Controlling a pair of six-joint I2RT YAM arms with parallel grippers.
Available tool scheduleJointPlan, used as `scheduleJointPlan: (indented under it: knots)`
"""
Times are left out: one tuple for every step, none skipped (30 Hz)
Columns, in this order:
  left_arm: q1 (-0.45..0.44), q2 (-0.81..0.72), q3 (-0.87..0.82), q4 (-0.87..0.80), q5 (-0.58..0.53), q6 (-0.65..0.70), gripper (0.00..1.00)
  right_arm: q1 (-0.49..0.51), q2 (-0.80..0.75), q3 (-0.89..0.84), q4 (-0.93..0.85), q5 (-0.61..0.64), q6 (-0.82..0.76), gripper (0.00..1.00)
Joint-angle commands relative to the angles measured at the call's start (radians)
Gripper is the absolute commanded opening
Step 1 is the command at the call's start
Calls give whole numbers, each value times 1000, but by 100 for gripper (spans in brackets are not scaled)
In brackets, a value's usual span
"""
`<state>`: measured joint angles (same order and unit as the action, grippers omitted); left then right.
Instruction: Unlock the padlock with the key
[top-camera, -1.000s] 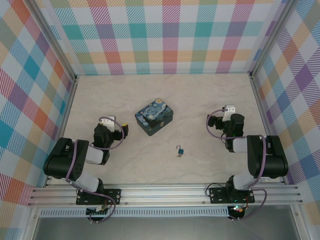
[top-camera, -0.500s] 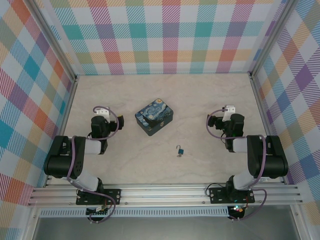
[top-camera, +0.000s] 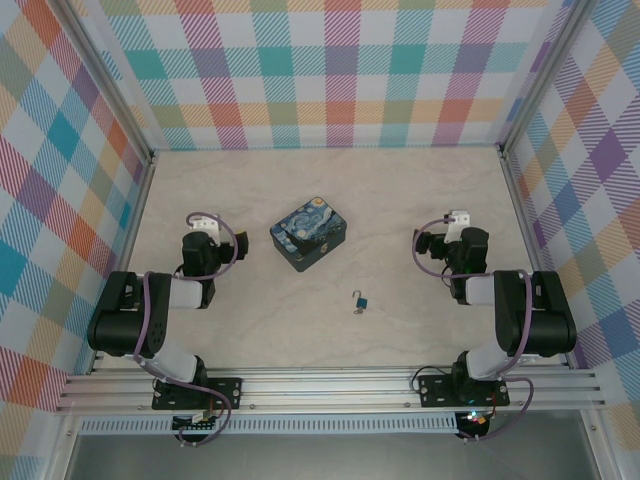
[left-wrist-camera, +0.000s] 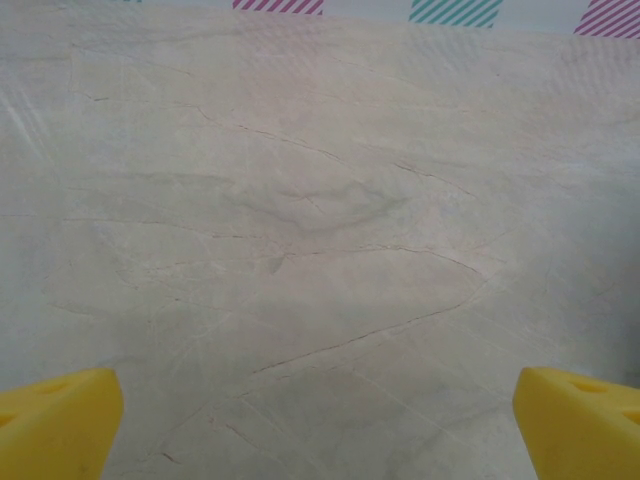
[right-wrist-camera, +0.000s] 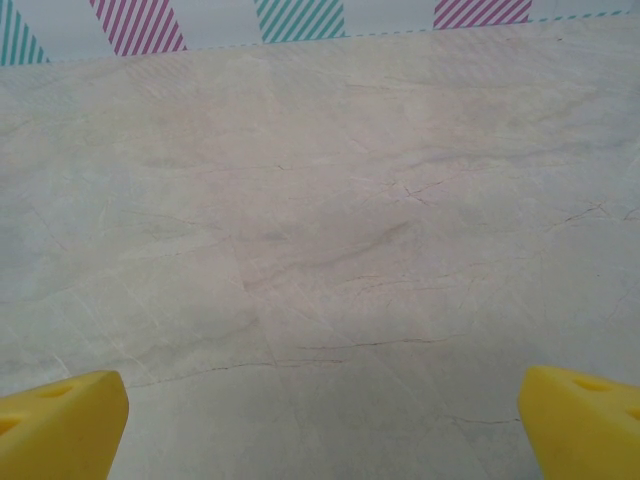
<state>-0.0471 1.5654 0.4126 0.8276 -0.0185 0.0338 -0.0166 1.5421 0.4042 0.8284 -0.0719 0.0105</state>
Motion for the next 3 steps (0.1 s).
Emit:
scheduleJointPlan:
  knots:
    - [7, 4, 3, -3, 9, -7, 100, 2, -7, 7, 2, -25, -4, 100]
    - [6, 4, 3, -3, 9, -6, 100, 2, -7, 7, 2, -23, -5, 100]
    - [6, 4, 3, -3, 8, -6, 100, 2, -6, 7, 2, -25, -4, 100]
